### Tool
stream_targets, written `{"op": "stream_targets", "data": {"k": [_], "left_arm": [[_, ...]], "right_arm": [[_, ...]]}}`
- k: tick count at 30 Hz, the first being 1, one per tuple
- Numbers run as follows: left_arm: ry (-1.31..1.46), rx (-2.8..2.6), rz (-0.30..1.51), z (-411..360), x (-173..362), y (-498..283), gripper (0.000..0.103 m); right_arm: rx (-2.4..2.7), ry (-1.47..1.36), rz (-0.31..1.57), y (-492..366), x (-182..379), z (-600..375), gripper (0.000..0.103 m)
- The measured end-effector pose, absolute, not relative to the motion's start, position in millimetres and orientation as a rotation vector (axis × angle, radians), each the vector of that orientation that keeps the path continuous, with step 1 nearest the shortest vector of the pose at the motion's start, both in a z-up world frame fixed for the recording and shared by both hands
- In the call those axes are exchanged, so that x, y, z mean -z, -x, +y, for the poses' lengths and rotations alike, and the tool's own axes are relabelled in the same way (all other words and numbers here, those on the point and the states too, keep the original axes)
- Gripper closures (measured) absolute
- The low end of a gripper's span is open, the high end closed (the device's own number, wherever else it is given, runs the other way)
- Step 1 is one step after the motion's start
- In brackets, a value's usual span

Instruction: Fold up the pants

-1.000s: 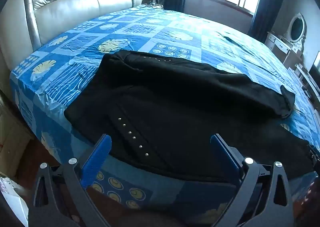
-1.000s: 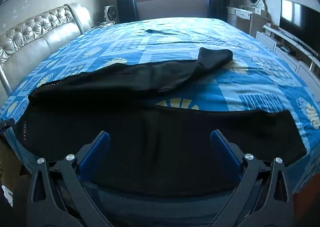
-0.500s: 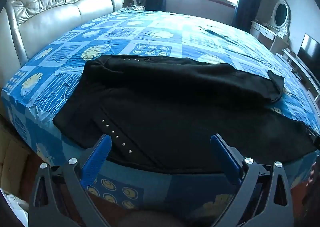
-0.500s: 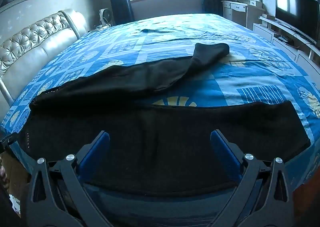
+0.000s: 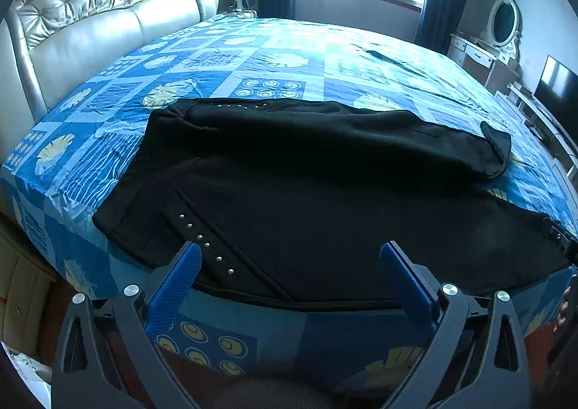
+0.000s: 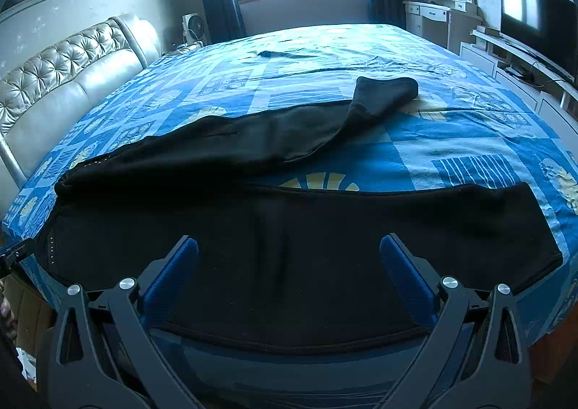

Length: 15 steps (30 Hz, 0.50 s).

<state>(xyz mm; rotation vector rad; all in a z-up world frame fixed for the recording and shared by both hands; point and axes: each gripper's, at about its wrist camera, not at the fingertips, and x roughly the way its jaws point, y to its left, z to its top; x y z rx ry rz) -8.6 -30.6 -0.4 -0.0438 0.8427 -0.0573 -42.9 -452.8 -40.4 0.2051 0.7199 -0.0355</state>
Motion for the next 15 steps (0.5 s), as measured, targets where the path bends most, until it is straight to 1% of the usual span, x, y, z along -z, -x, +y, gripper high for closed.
{"op": "stream_targets", "data": {"k": [15], "left_arm": [[0.038,0.058,0.846,-30.8,2.8,7.1,0.004]], "right_arm": [[0.03,-0.205,0.721,42.0,41.2,-452.4,0.002]]}}
